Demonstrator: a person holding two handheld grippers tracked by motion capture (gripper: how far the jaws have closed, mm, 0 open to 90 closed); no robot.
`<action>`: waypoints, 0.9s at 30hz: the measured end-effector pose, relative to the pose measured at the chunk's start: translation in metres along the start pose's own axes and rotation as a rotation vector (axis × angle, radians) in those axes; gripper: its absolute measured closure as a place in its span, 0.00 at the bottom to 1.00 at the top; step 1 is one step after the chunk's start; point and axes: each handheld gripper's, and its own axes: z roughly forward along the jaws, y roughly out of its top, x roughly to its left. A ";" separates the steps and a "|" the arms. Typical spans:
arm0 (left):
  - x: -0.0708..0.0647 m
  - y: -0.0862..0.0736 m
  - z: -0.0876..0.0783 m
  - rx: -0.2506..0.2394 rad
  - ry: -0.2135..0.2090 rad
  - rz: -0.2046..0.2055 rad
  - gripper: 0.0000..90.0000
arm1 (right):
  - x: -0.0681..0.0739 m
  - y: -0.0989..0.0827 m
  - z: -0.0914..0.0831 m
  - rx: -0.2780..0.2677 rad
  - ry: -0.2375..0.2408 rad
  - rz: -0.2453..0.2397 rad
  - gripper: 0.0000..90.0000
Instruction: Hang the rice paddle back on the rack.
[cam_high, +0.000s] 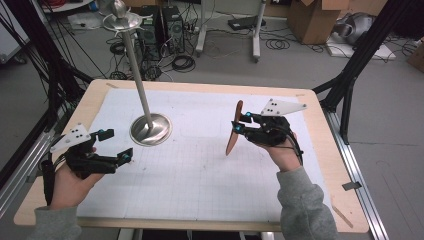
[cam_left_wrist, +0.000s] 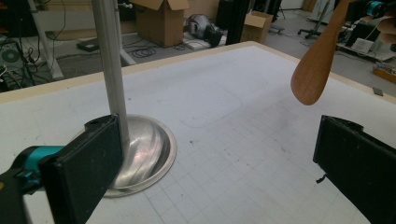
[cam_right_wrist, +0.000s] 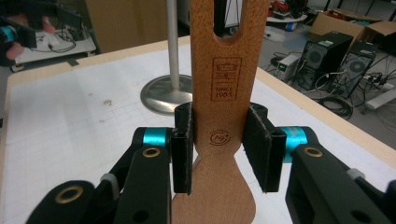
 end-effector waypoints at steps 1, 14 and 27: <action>0.000 0.000 0.000 -0.003 -0.008 -0.008 0.03 | -0.001 0.001 0.001 -0.004 -0.001 0.006 0.72; -0.004 0.003 -0.001 -0.029 -0.048 -0.021 0.03 | -0.007 0.025 0.014 -0.020 -0.017 0.017 0.72; -0.001 0.002 -0.004 -0.039 -0.057 -0.028 0.03 | -0.004 0.054 0.036 -0.024 -0.048 -0.001 0.72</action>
